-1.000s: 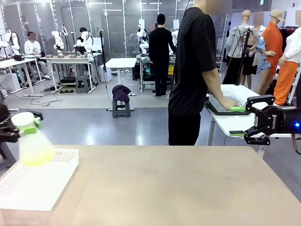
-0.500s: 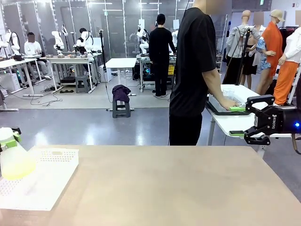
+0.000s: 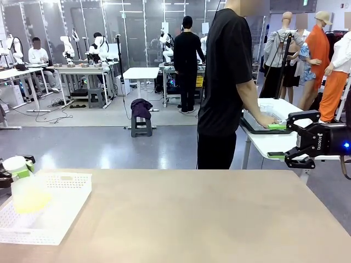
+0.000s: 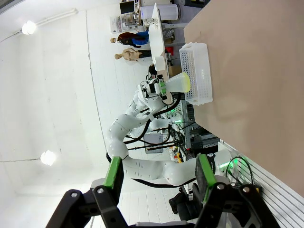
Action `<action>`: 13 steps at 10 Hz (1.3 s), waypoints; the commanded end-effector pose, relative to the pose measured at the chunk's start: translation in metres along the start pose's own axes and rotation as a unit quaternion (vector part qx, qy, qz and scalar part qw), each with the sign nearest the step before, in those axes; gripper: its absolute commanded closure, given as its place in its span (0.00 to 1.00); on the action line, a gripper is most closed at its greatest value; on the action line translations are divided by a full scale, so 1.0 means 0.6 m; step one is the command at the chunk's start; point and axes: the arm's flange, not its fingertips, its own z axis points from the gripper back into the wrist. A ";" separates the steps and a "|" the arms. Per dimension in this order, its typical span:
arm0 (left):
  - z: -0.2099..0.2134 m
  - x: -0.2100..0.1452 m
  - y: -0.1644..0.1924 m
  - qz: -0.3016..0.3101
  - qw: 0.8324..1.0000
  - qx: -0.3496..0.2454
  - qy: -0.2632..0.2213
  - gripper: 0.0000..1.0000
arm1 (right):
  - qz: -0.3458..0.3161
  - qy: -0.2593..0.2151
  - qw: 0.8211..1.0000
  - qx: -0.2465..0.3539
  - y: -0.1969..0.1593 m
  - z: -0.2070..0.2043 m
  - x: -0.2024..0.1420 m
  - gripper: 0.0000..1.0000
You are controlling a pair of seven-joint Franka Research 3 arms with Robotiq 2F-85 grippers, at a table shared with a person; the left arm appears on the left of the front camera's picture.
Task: Prepare the solutions needed for the experiment.
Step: When the human places the Big flask in the center of the table, pick up the Big flask and place it in the left Organizing basket.
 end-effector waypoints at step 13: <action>-0.073 -0.084 0.076 0.034 0.997 -0.056 0.034 0.98 | 0.000 0.003 1.000 0.001 0.000 0.001 -0.002 0.23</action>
